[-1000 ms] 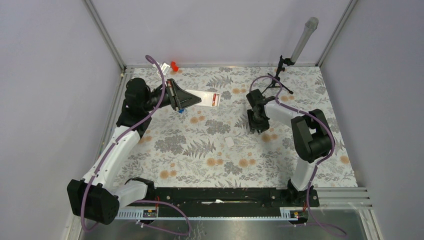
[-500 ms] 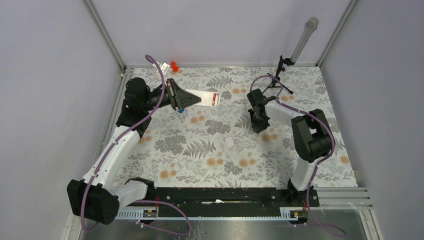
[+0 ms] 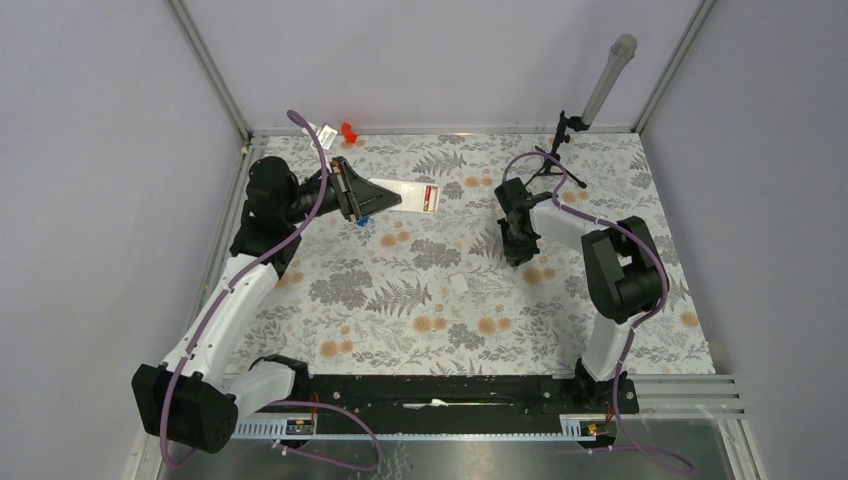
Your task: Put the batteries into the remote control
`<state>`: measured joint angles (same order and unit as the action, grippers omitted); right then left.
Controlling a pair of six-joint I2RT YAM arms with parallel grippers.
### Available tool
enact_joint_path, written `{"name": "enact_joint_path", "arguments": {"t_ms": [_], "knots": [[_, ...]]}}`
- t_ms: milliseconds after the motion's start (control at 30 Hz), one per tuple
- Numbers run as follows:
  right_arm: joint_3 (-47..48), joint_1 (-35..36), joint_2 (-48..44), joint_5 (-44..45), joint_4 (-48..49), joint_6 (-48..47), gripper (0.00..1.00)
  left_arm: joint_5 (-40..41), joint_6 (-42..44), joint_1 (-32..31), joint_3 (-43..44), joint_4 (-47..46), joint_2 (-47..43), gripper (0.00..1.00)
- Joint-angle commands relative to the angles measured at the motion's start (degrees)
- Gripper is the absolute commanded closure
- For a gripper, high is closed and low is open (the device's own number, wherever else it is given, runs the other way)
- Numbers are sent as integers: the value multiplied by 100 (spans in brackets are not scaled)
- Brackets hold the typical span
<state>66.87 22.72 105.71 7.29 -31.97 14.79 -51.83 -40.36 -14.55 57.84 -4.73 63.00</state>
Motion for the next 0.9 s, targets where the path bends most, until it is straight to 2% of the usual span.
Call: {"name": "enact_joint_path", "arguments": {"t_ms": [0, 133, 333, 500, 700, 867], "knots": [[242, -22, -410, 34, -39, 135, 82, 129, 3, 31, 165, -283, -187, 100], [548, -18, -1002, -232, -46, 248, 85, 362, -215, 23, 24, -329, -145, 100], [977, -20, -1732, -1550, -203, 876, 85, 771, -1070, -76, -417, -671, 259, 100], [1001, -14, -2249, -2694, -286, 1458, 85, 921, -1391, -423, -672, -898, 659, 100], [1028, -3, -2526, -3861, -414, 1943, 85, 1253, -2351, -723, -1193, -1733, 1163, 100], [1195, 279, -2468, -3833, -732, 2080, 85, 1513, -2852, -883, -1650, -2585, 1435, 100]]}}
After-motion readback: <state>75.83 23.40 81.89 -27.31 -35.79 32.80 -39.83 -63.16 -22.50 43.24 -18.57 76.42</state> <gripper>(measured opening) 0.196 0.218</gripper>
